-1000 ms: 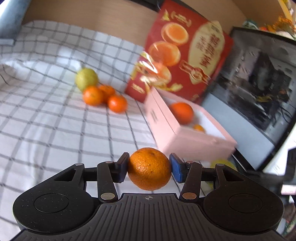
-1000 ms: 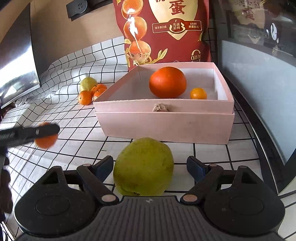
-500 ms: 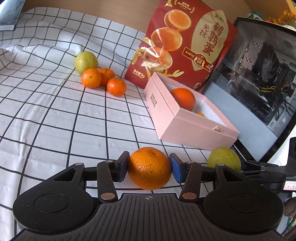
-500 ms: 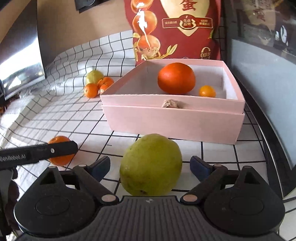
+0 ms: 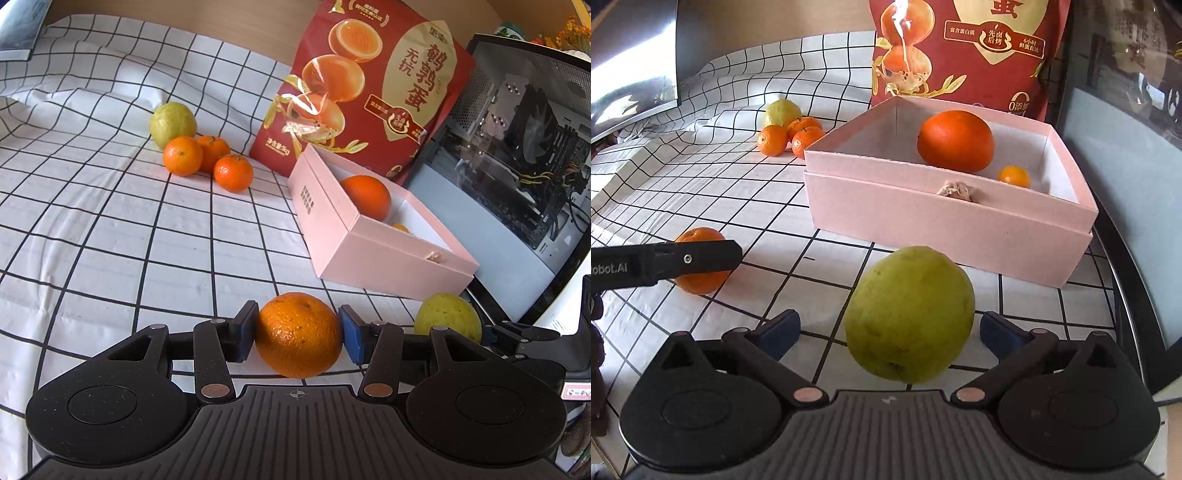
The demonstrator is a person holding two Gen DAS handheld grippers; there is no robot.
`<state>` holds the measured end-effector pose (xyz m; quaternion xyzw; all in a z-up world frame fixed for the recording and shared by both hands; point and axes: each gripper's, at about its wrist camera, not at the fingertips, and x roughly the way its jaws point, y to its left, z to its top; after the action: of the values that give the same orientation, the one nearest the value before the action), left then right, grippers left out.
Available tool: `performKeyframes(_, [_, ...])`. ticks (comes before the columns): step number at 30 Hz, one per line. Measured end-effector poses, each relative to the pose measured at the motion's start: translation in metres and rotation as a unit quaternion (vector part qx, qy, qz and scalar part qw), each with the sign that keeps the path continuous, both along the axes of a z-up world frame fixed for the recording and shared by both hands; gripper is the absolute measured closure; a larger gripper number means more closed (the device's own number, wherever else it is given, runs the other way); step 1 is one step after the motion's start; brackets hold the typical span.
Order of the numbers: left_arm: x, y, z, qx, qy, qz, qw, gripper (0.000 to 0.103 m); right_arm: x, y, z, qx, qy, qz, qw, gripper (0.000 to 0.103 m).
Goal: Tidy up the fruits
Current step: 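Carry the orange and the pomelo in both tools toward the pink box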
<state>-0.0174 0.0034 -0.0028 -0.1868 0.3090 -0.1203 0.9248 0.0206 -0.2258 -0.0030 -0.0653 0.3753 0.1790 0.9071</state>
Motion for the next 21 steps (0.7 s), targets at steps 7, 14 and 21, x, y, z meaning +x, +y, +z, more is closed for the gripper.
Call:
performKeyframes(7, [0.002,-0.009,0.003,0.035,0.001,-0.008,0.9993,0.05,0.0,0.001,0.002,0.001,0.006,0.029,1.0,0.001])
performKeyframes(14, [-0.002,-0.025,0.007,0.079,0.005,-0.01,0.9968,0.05,-0.018,-0.003,0.018,-0.057,-0.053,0.014,0.997,0.009])
performKeyframes(21, [-0.01,-0.034,0.009,0.085,0.013,-0.022,0.9961,0.05,-0.021,-0.016,0.025,-0.043,-0.005,0.021,0.999,0.009])
